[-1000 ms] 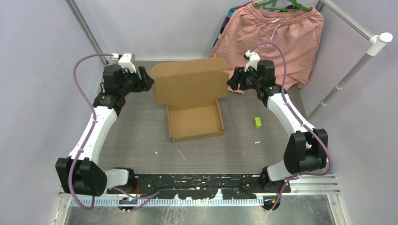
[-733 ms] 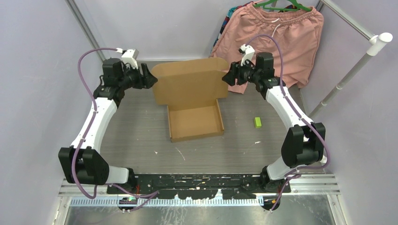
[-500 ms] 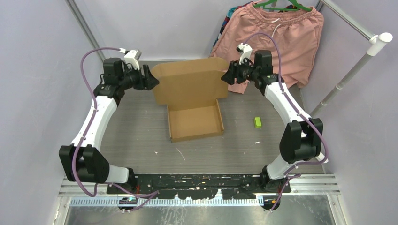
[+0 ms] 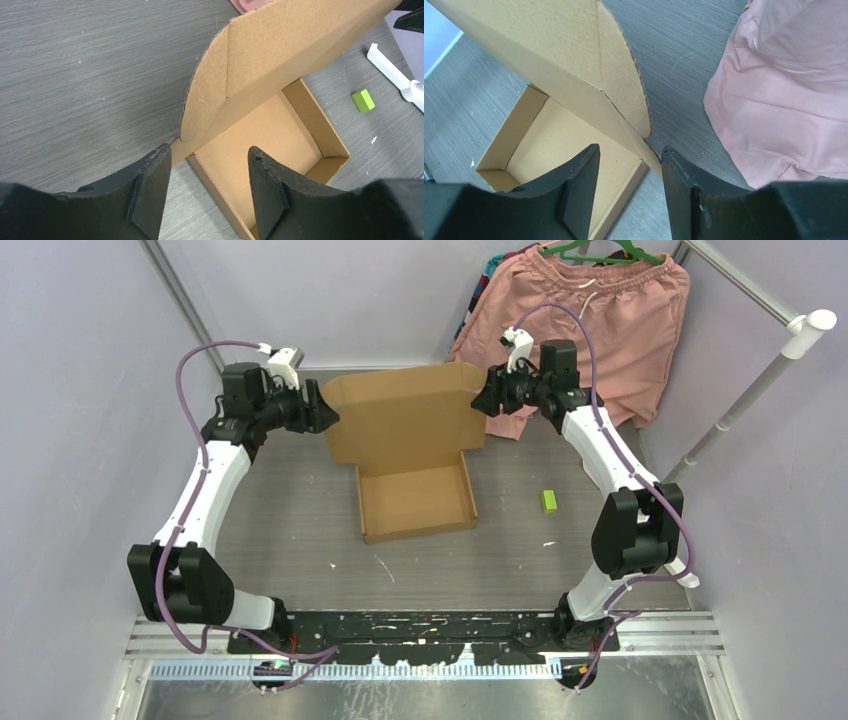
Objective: Fold the paper box
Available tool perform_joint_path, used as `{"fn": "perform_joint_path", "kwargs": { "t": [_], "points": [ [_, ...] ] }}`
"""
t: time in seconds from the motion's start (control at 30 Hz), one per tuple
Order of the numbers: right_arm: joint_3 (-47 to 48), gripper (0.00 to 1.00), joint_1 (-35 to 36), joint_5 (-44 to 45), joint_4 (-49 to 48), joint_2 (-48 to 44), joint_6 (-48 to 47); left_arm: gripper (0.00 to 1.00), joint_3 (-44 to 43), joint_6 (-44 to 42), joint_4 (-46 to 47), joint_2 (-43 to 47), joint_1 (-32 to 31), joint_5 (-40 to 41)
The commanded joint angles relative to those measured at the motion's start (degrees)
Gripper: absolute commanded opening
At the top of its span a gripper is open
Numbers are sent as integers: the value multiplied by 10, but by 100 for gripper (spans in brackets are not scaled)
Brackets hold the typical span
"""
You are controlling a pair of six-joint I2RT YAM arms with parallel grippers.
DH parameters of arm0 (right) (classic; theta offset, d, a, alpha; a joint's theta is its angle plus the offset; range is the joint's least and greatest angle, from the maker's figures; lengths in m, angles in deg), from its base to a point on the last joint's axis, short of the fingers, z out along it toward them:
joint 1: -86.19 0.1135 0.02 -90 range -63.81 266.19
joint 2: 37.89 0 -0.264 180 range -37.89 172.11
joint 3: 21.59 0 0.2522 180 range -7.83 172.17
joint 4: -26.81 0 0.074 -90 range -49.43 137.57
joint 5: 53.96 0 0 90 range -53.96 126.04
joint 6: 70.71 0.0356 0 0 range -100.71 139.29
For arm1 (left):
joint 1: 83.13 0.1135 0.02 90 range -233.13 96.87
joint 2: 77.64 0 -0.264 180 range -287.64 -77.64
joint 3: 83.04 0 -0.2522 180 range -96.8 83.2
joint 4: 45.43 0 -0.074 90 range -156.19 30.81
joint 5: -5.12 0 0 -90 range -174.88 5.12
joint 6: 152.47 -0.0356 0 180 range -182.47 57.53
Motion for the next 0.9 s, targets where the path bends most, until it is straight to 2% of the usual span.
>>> {"fn": "perform_joint_path", "kwargs": {
  "t": [0.0,0.13,0.87],
  "points": [
    [33,53,0,-15,-10,1,-4,56,-20,-4,12,-3,6,-14],
    [36,52,0,-13,-12,1,-2,51,-22,-1,17,-9,6,-16],
    [81,49,0,-27,-18,32,-2,48,-38,-15,3,-20,6,-9]
  ]
}}
